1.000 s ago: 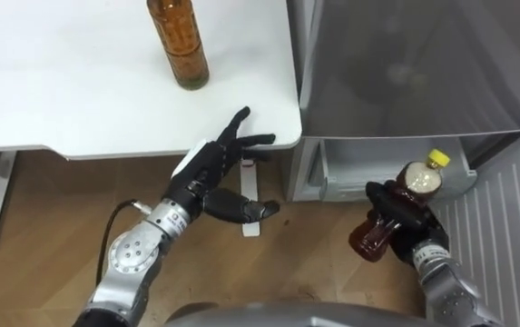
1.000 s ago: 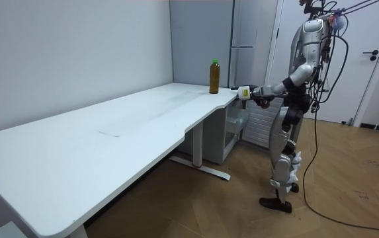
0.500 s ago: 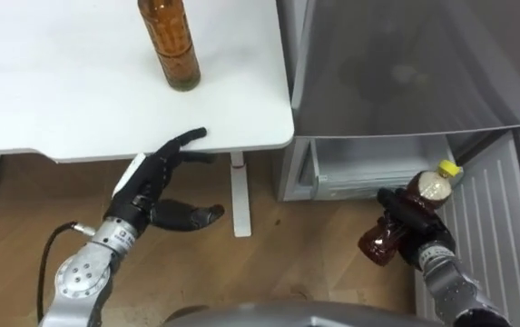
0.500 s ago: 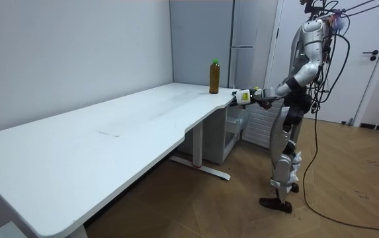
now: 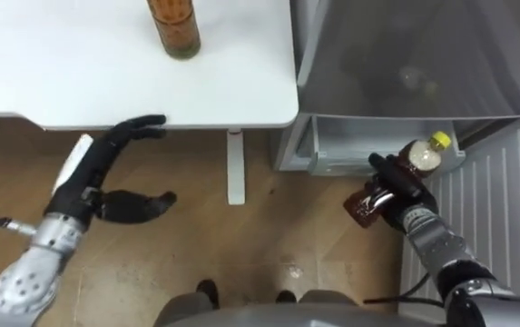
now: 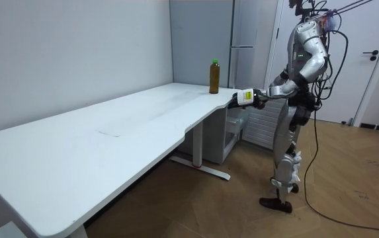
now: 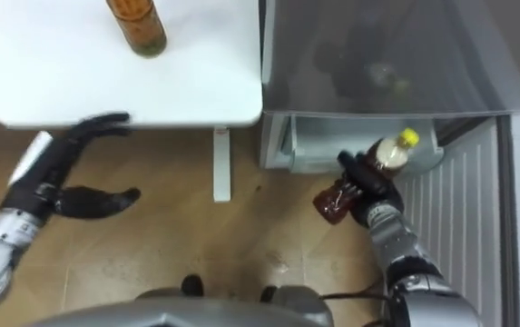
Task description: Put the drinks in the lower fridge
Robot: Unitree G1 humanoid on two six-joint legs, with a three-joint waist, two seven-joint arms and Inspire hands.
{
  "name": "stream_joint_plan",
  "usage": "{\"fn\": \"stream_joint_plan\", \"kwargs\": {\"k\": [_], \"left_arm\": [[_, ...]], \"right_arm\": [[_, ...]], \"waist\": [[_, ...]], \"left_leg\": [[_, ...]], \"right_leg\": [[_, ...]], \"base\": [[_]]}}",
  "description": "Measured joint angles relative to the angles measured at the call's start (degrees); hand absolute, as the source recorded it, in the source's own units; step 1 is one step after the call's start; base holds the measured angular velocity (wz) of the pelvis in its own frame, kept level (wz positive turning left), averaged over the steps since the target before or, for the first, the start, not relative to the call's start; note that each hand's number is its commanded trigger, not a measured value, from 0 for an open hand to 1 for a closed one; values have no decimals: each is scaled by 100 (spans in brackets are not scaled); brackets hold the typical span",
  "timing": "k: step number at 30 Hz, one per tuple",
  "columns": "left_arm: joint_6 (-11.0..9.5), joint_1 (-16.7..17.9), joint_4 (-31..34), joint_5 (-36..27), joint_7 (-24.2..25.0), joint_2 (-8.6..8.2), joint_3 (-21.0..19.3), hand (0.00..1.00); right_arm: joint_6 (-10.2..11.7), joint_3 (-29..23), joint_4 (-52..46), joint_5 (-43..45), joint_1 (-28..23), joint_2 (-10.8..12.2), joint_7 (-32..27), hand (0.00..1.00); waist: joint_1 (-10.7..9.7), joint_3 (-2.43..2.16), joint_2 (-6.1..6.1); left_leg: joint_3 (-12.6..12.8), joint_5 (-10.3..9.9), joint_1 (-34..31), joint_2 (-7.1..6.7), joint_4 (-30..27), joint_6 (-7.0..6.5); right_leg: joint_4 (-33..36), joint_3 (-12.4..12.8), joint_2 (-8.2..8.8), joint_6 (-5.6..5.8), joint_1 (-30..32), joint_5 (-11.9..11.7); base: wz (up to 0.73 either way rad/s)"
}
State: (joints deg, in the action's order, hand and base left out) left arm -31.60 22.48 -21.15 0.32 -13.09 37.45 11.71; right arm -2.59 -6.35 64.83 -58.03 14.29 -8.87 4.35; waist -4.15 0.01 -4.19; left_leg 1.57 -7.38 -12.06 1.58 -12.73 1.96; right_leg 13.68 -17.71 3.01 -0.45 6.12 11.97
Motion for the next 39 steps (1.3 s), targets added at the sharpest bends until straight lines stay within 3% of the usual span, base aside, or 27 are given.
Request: {"fn": "stream_joint_plan", "kwargs": {"k": [1,2,3,4,5,6,8,9,12,14,17,19,25,27,30,33,36,39], "left_arm": [[478,63,-571,669,-384,86,209,0],[1290,-1,-1318,1643,-692,-11,528,0],[1733,-69,-1668,2091,-743,-107,752,0],[2434,-231,-2209,2869,-603,-403,1196,0],[2826,-318,-2556,3563,-347,-753,1517,0],[2933,-346,-2635,3850,-210,-906,1684,0],[3043,-530,-2738,4406,252,-1289,2272,0],[3050,-543,-2727,4466,326,-1333,2371,0],[3282,-834,-2701,4608,537,-1342,2588,0],[3644,-957,-2706,4846,658,-1298,2606,0],[3941,-944,-2736,4945,860,-1285,2606,0],[4022,-939,-2739,4944,942,-1259,2609,0],[4047,-1000,-2827,4693,920,-1237,2471,0],[4042,-1056,-2834,4505,850,-1241,2341,0],[4019,-1196,-2899,3961,797,-1299,2029,0],[3932,-1384,-3277,3272,684,-1519,1593,0],[3827,-1525,-3487,2152,592,-1637,1171,0],[3747,-1650,-3645,1628,577,-1773,866,0]], "right_arm": [[-2,6,143,-308,176,1,2,100],[-3,19,182,-673,302,-2,12,100],[-1,27,182,-880,349,-11,41,100],[0,55,188,-1283,424,-42,132,100],[7,4,216,-1498,479,-69,201,100],[16,-7,259,-1561,513,-81,225,100],[53,7,439,-1596,712,-96,301,100],[53,21,438,-1599,747,-96,325,100],[62,275,431,-1689,915,-115,375,100],[64,443,413,-1779,972,-211,368,100],[92,509,416,-2077,1094,-316,267,100],[138,509,418,-2118,1187,-359,206,100],[238,734,414,-2790,1319,-579,141,100],[238,734,414,-2960,1412,-591,18,100],[241,733,399,-3105,1468,-663,-181,100],[256,668,241,-3190,1493,-741,-382,100],[342,668,-108,-3331,1537,-886,-669,100],[436,667,-162,-3391,1638,-1004,-882,100]], "waist": [[16,63,-3],[41,81,59],[52,100,45],[87,141,34],[150,154,36],[167,168,44],[191,208,91],[204,217,104],[228,239,145],[257,242,137],[303,240,117],[292,239,117],[454,268,25],[549,298,-26],[664,299,-33],[787,295,-24],[915,291,-22],[1011,290,-26]], "left_leg": [[24,0,-20,6,-23,0],[66,0,-108,7,-53,-1],[90,5,-183,6,-70,-9],[138,29,-382,-5,-101,-47],[127,57,-647,-36,-177,-89],[115,68,-764,-55,-242,-108],[101,132,-1086,-138,-316,-200],[111,142,-1148,-156,-317,-215],[154,198,-1443,-244,-388,-272],[178,224,-1663,-306,-473,-297],[269,237,-1886,-324,-581,-318],[272,238,-2024,-318,-665,-318],[337,220,-2325,-316,-972,-340],[389,206,-2461,-291,-1118,-349],[392,112,-2668,-234,-1374,-362],[384,20,-2900,-209,-1635,-359],[393,-16,-3253,-135,-1886,-364],[408,-18,-3364,-140,-1978,-369]], "right_leg": [[-2,7,2,-6,31,-4],[25,27,19,-10,166,-6],[59,30,37,-11,265,-7],[185,37,86,-11,500,-7],[298,15,137,-11,733,-6],[346,5,165,-10,837,-6],[594,-12,294,27,1231,20],[663,-6,320,37,1315,31],[991,46,474,48,1707,125],[1244,164,553,58,2028,208],[1448,260,610,58,2335,247],[1510,260,615,53,2459,246],[1773,299,685,31,2718,326],[1898,346,687,14,2855,352],[2103,329,695,-28,3028,409],[2335,355,690,-43,3250,469],[2509,359,654,-80,3567,457],[2642,390,679,-97,3701,469]], "base": [[-10],[-14],[-14],[0],[9],[25],[21],[5],[-1],[-2],[-8],[0],[3],[0],[1],[-1],[-3],[0]]}}
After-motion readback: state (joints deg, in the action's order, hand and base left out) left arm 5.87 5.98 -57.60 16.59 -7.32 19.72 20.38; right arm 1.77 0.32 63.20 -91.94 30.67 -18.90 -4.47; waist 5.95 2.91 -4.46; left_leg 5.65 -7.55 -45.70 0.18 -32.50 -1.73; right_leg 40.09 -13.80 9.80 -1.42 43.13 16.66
